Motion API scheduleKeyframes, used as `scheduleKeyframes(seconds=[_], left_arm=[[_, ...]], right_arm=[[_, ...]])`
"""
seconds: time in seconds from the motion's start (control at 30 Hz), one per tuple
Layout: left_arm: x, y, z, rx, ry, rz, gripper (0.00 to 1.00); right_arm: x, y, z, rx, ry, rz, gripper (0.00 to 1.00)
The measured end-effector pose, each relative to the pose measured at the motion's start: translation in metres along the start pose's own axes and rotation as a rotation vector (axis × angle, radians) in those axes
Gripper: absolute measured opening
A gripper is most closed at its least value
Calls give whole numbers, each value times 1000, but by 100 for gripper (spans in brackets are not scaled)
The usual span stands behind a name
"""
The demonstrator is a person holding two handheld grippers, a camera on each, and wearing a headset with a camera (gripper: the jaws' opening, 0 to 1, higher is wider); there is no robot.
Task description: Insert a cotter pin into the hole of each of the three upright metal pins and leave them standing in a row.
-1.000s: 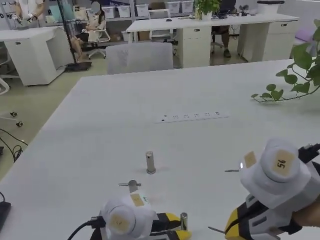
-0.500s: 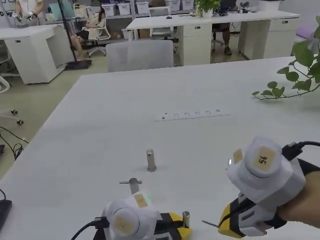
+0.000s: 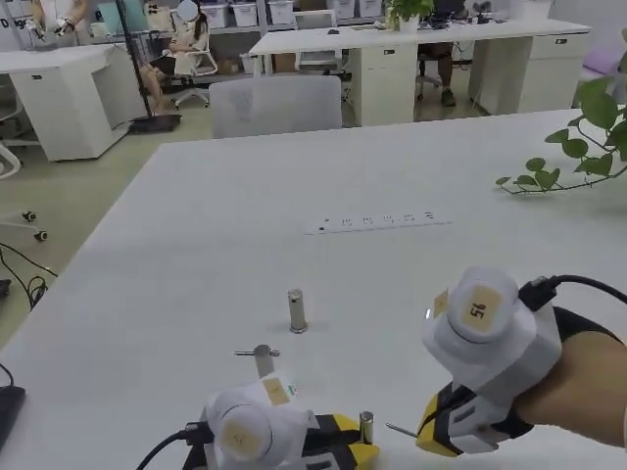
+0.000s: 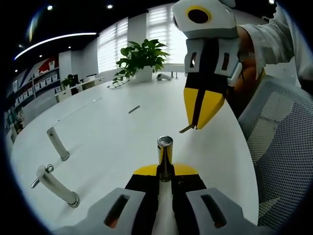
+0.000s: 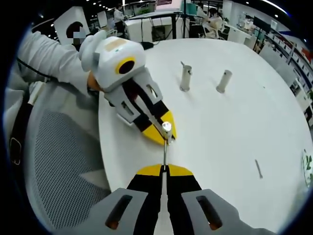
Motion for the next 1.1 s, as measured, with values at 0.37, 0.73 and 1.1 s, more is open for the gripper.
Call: scheduleKeyframes(seconds=[0.37,0.73,1.1], left_arm=[[0,0,1,-6,-3,-1,6],[-1,-1,1,-16,2,2,6],[0,-2,0,-24,2,6,6]], right_arm=[[-6,-5,0,8,-21,13,3],[-5,-6,-1,11,-36,25,3],[-8,-7,0,15,-55,24,3]])
Point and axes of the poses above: the centre of the closed fingertips' face, and the gripper's own axes: y roughly backward along the fingers, z roughly to its left, x roughly out of its underside, the point moved 1 cm from there along y, roughly backward along the fingers, and after that the axes turned 8 degrees about -z, right-handed, at the moved point
